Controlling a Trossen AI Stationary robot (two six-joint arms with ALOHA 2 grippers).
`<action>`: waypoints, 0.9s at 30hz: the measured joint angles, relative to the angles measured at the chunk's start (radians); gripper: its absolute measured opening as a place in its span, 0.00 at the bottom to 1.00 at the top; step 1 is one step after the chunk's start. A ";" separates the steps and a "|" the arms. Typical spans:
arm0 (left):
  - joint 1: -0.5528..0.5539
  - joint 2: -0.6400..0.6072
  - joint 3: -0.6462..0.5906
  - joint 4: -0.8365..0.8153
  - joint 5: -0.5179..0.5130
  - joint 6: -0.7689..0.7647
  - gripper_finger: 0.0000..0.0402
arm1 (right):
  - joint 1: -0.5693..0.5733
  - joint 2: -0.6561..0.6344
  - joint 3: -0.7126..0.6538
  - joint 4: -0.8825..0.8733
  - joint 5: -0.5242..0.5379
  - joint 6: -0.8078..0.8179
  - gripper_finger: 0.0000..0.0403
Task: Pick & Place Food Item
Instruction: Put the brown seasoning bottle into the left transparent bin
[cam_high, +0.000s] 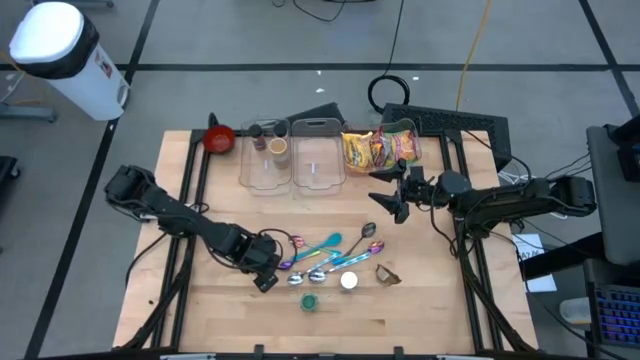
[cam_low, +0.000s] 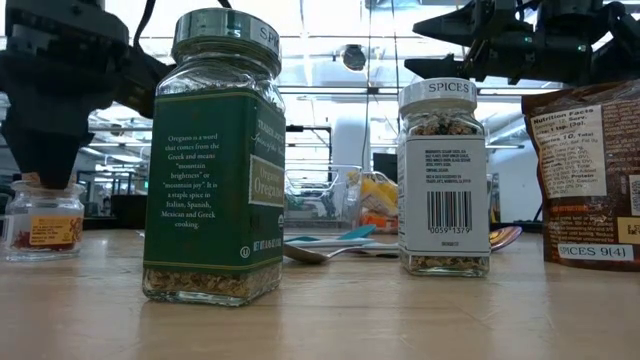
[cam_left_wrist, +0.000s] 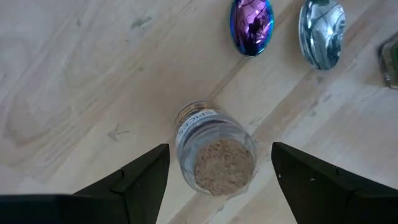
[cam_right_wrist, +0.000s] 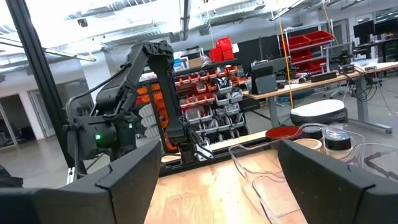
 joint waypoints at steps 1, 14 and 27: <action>0.000 0.002 0.000 0.000 0.000 0.007 0.70 | 0.000 0.000 0.000 0.000 0.000 0.000 0.79; 0.001 0.003 0.002 0.001 0.001 0.027 0.42 | 0.000 0.000 0.000 -0.001 0.000 0.000 0.79; 0.128 -0.022 0.157 -0.321 -0.012 0.230 0.42 | 0.000 0.000 0.000 -0.001 0.000 0.005 0.79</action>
